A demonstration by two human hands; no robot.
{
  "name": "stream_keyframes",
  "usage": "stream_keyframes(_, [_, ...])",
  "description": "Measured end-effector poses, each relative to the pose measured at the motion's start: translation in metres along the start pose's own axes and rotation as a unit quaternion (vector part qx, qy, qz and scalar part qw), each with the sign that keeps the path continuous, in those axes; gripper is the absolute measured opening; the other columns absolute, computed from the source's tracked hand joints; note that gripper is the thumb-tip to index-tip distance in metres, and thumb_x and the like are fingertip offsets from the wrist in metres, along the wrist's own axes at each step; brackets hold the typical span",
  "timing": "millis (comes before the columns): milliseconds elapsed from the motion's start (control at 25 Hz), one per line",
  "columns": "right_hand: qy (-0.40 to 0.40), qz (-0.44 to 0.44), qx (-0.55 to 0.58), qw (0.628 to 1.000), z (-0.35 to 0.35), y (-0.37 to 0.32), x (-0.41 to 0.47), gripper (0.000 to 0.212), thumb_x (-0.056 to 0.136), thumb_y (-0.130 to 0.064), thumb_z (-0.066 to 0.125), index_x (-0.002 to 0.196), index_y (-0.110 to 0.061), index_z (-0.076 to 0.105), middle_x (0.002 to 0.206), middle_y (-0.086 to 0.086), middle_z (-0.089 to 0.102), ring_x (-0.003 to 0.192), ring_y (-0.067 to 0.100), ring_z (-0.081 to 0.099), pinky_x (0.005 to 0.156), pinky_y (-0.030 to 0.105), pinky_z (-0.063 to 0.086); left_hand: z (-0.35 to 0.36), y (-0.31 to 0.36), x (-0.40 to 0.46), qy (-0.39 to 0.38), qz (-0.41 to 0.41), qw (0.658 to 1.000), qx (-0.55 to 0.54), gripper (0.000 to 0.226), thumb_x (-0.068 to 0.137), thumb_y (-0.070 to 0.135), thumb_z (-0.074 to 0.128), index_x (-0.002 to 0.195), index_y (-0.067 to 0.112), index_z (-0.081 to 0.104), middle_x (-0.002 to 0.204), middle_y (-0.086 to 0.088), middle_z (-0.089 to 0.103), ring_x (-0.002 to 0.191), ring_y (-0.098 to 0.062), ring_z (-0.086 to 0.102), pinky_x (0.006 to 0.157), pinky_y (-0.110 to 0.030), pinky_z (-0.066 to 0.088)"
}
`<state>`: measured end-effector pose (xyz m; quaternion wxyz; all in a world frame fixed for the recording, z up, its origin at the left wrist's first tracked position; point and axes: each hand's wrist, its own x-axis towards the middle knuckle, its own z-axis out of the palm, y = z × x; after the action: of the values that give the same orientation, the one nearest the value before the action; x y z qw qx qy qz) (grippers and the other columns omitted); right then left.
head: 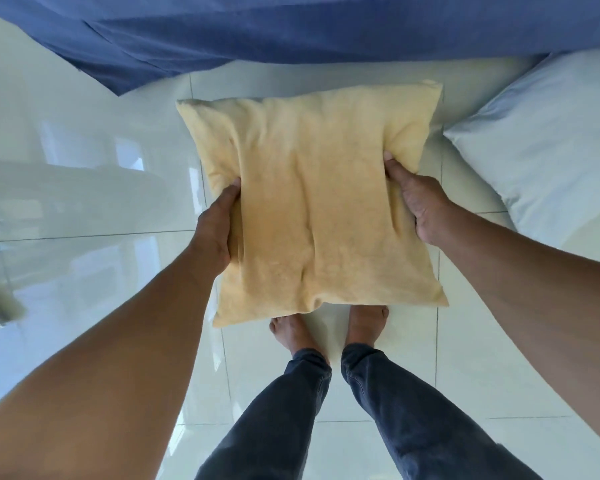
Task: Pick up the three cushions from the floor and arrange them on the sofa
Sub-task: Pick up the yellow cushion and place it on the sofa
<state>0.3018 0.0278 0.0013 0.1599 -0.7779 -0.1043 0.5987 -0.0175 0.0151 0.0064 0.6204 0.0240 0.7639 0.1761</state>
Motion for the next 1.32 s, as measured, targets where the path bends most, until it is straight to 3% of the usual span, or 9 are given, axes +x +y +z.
stream_keyframes(80, [0.001,0.0,0.003,1.0,-0.012,-0.01,-0.034,0.102,0.052,-0.084,0.08,0.129,-0.018,0.071,0.114,-0.001,0.077,0.103,0.021,0.071,0.094,0.036,0.053,-0.004,0.002,-0.043,0.005,0.001,1.0,-0.001,0.071,0.056,0.073,0.084,0.113,0.031,0.079,0.1,0.006,0.085,0.102,-0.022,0.076,0.082,-0.043,0.06])
stream_keyframes(200, [-0.004,-0.016,0.01,1.0,-0.032,-0.029,-0.094,0.102,0.048,-0.086,0.079,0.125,-0.019,0.073,0.112,-0.001,0.078,0.102,0.021,0.072,0.09,0.036,0.054,-0.02,0.016,-0.106,-0.015,0.023,1.0,0.001,0.065,0.057,0.075,0.084,0.103,0.03,0.078,0.087,0.011,0.084,0.099,-0.02,0.075,0.075,-0.039,0.057])
stream_keyframes(320, [0.001,-0.035,0.016,0.999,-0.055,-0.049,-0.165,0.089,0.053,-0.085,0.079,0.117,-0.023,0.076,0.11,-0.003,0.079,0.104,0.022,0.073,0.1,0.04,0.054,-0.033,0.031,-0.178,-0.026,0.031,0.999,0.009,0.069,0.061,0.076,0.082,0.111,0.028,0.078,0.095,0.009,0.085,0.101,-0.02,0.076,0.077,-0.039,0.058])
stream_keyframes(480, [-0.005,-0.062,0.031,0.998,-0.084,-0.075,-0.254,0.07,0.065,-0.078,0.079,0.109,-0.024,0.077,0.106,-0.003,0.081,0.102,0.023,0.074,0.096,0.04,0.055,-0.048,0.052,-0.267,-0.038,0.068,0.997,0.028,0.076,0.06,0.077,0.083,0.115,0.025,0.079,0.102,0.006,0.085,0.102,-0.02,0.078,0.081,-0.039,0.059])
stream_keyframes(640, [-0.011,-0.087,0.056,0.995,-0.109,-0.108,-0.339,0.071,0.067,-0.077,0.079,0.114,-0.024,0.076,0.109,-0.003,0.08,0.102,0.02,0.073,0.086,0.036,0.055,-0.063,0.076,-0.353,-0.042,0.095,0.994,0.025,0.076,0.06,0.076,0.084,0.117,0.026,0.078,0.103,0.008,0.085,0.105,-0.02,0.076,0.08,-0.038,0.057])
stream_keyframes(800, [-0.016,-0.121,0.068,0.99,-0.124,-0.135,-0.39,0.076,0.061,-0.081,0.08,0.111,-0.025,0.077,0.107,-0.005,0.081,0.104,0.02,0.074,0.091,0.038,0.056,-0.069,0.099,-0.41,-0.041,0.136,0.99,0.014,0.075,0.062,0.076,0.082,0.118,0.028,0.078,0.105,0.009,0.084,0.106,-0.018,0.075,0.08,-0.036,0.056])
stream_keyframes(920, [-0.016,-0.152,0.081,0.985,-0.138,-0.16,-0.42,0.079,0.06,-0.079,0.082,0.116,-0.024,0.075,0.113,-0.004,0.08,0.107,0.022,0.073,0.103,0.044,0.055,-0.067,0.115,-0.445,-0.04,0.169,0.985,0.001,0.077,0.062,0.075,0.082,0.121,0.025,0.077,0.109,0.008,0.083,0.108,-0.019,0.074,0.084,-0.037,0.056])
stream_keyframes(1120, [-0.031,-0.199,0.085,0.976,-0.161,-0.207,-0.451,0.065,0.066,-0.074,0.083,0.109,-0.027,0.072,0.118,-0.004,0.077,0.11,0.021,0.071,0.104,0.044,0.054,-0.052,0.148,-0.489,-0.041,0.219,0.975,-0.022,0.067,0.076,0.069,0.078,0.128,0.026,0.072,0.118,0.006,0.079,0.11,-0.018,0.071,0.082,-0.035,0.054])
stream_keyframes(1320, [-0.033,-0.249,0.101,0.963,-0.179,-0.245,-0.472,0.081,0.066,-0.074,0.082,0.124,-0.02,0.071,0.118,-0.003,0.077,0.111,0.022,0.071,0.108,0.046,0.053,-0.039,0.181,-0.516,-0.039,0.261,0.964,-0.031,0.047,0.077,0.067,0.078,0.109,0.033,0.073,0.107,0.012,0.078,0.102,-0.013,0.07,0.071,-0.03,0.051])
